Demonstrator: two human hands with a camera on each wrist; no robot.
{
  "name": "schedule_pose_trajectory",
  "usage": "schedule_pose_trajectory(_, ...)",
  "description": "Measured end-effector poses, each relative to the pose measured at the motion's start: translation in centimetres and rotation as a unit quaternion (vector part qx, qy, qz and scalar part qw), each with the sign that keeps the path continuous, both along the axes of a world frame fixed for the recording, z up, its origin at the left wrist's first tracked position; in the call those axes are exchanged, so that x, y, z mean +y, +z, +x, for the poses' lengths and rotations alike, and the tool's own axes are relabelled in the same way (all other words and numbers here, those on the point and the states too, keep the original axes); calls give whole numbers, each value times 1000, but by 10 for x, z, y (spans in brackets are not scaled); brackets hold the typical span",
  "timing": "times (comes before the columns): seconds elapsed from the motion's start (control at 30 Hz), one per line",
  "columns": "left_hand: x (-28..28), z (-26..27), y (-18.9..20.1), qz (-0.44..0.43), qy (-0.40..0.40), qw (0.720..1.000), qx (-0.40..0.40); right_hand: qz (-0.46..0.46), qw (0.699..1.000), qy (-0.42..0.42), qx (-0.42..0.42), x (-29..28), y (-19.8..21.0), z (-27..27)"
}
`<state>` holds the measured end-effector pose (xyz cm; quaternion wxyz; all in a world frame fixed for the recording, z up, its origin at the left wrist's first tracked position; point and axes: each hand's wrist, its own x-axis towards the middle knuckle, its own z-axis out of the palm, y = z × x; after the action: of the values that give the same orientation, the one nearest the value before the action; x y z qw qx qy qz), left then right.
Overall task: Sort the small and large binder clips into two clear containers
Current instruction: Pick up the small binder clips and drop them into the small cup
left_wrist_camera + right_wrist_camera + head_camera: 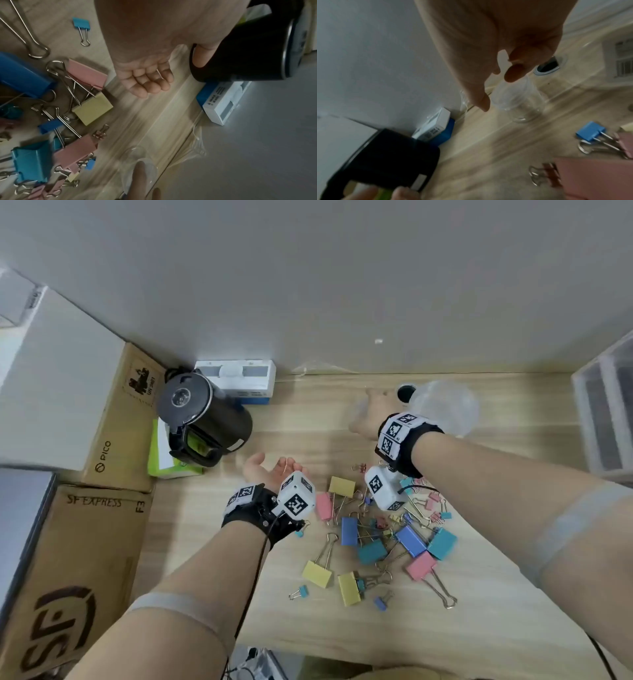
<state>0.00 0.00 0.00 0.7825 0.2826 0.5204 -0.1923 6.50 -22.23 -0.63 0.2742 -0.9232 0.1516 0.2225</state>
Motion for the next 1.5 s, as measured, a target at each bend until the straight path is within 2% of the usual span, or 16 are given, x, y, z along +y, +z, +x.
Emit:
schedule_pose_trajectory(0.1, 3, 1, -5, 4, 15, 1000, 11, -52, 997, 47, 7, 0, -8, -4)
schedule_pose_trajectory(0.27, -5, -6, -5, 11, -22, 999, 21, -88, 995, 51, -4, 0, -11, -8)
schedule_pose_trajectory(0.33, -11, -6, -3, 17, -45, 998, 34, -51, 999, 14, 2, 2, -5, -10)
schedule_pose_trajectory(0.43, -21, -3, 10, -3, -111, 992, 53, 70, 997, -35, 7, 10, 7, -12)
schedule_pose_trajectory(0.5, -28, -3, 21, -55, -160, 984, 49, 159, 986, -14, 45, 16, 16, -13)
schedule_pose_trajectory(0.57, -36, -3, 27, -93, -200, 975, 27, 201, 973, 38, 107, 21, 21, -19)
schedule_pose_trajectory(0.63, -47, -1, 30, -62, -240, 969, 19, 199, 968, 75, 133, 21, 24, -27)
schedule_pose_trajectory(0.7, -58, -1, 29, 0, -267, 964, 19, 196, 968, 77, 139, 19, 24, -34)
schedule_pose_trajectory(0.83, -61, -13, 12, 57, -279, 958, 24, 231, 955, 73, 169, 15, 16, -48)
schedule_pose_trajectory(1.0, -58, -26, 8, 37, -305, 951, 16, 220, 953, 111, 179, 11, 25, -63)
schedule_pose_trajectory(1.23, -43, -33, 9, 42, -307, 950, 19, 276, 938, 144, 149, 0, 31, -72)
schedule_pose_trajectory(1.4, -31, -34, 16, -18, -281, 959, -11, 288, 938, 138, 134, 0, 33, -75)
schedule_pose_trajectory(1.5, -30, -40, 21, -51, -289, 956, -32, 305, 931, 142, 142, 9, 33, -78)
